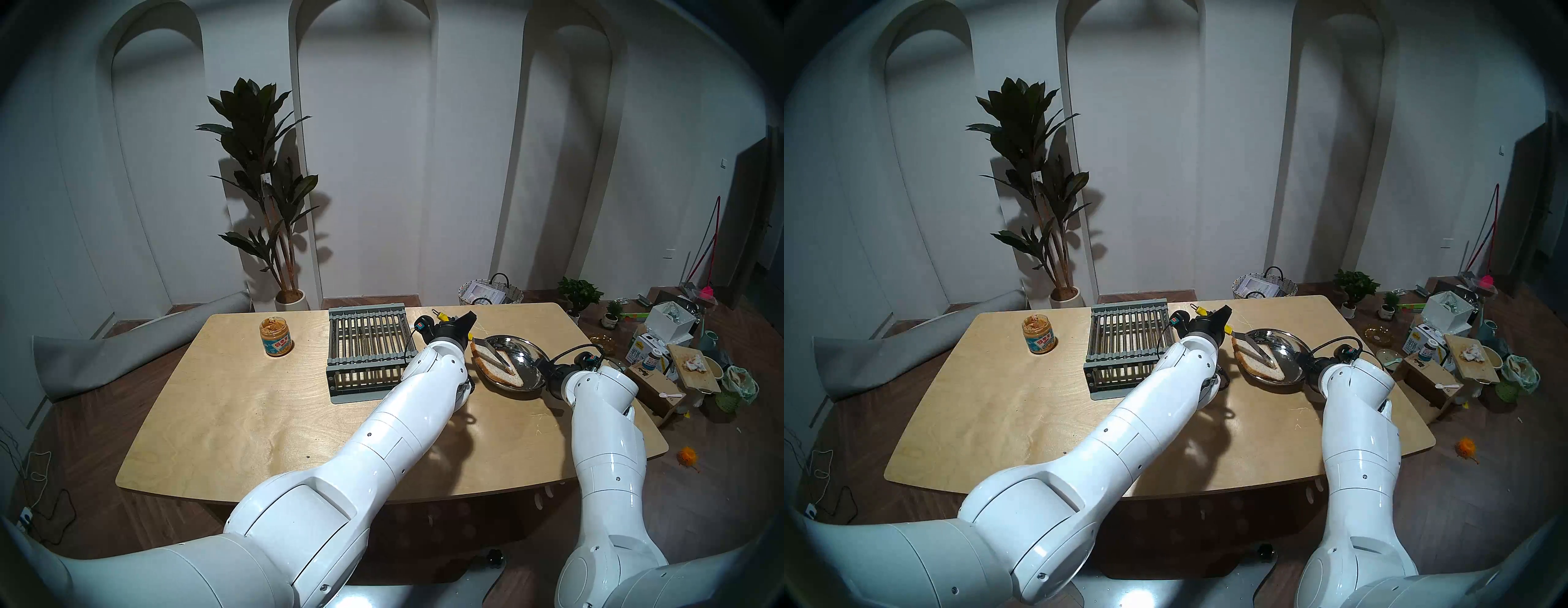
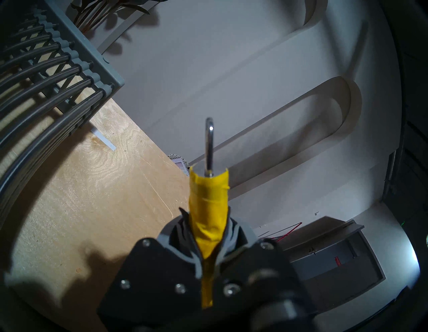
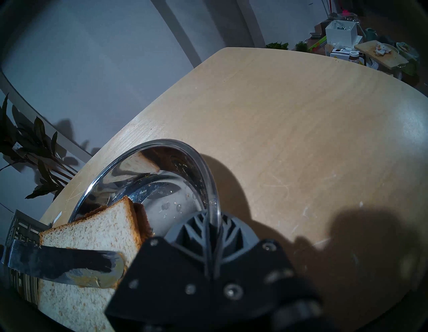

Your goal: Spread peanut butter over the slice of bread with the knife

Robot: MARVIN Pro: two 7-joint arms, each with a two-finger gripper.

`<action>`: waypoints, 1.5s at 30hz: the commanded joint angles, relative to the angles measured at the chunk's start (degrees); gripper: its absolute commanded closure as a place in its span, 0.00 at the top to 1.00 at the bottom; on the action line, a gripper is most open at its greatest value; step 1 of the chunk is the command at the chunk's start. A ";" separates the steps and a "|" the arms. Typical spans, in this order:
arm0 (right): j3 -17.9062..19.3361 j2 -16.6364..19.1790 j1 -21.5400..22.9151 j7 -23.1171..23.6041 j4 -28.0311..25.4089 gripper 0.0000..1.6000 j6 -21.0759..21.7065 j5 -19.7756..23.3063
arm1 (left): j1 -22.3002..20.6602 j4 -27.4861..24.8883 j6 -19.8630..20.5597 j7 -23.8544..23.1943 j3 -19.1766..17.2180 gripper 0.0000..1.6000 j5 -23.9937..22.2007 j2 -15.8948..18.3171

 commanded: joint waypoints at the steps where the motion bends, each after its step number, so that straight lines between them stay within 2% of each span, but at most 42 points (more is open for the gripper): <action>1: 0.24 -0.13 -0.52 0.02 -0.87 0.00 0.03 0.12 | -1.29 -1.64 0.38 2.80 -0.16 0.00 0.57 0.16; 20: 0.16 0.18 0.71 0.06 1.39 0.00 -0.94 0.28 | -0.29 -5.10 0.44 6.62 1.30 0.00 2.37 1.67; 26: 0.23 0.51 1.15 0.14 2.63 0.00 -1.35 0.30 | -1.54 -4.89 0.51 11.91 2.63 0.00 4.42 1.65; 29: 0.27 0.67 1.40 0.24 3.23 0.00 -1.56 0.39 | -1.64 -5.02 0.40 12.99 2.65 0.00 4.41 1.60; 45: 1.61 2.38 3.36 0.61 7.51 0.00 -2.96 1.04 | -1.51 -5.28 0.13 12.22 2.28 0.00 3.10 1.34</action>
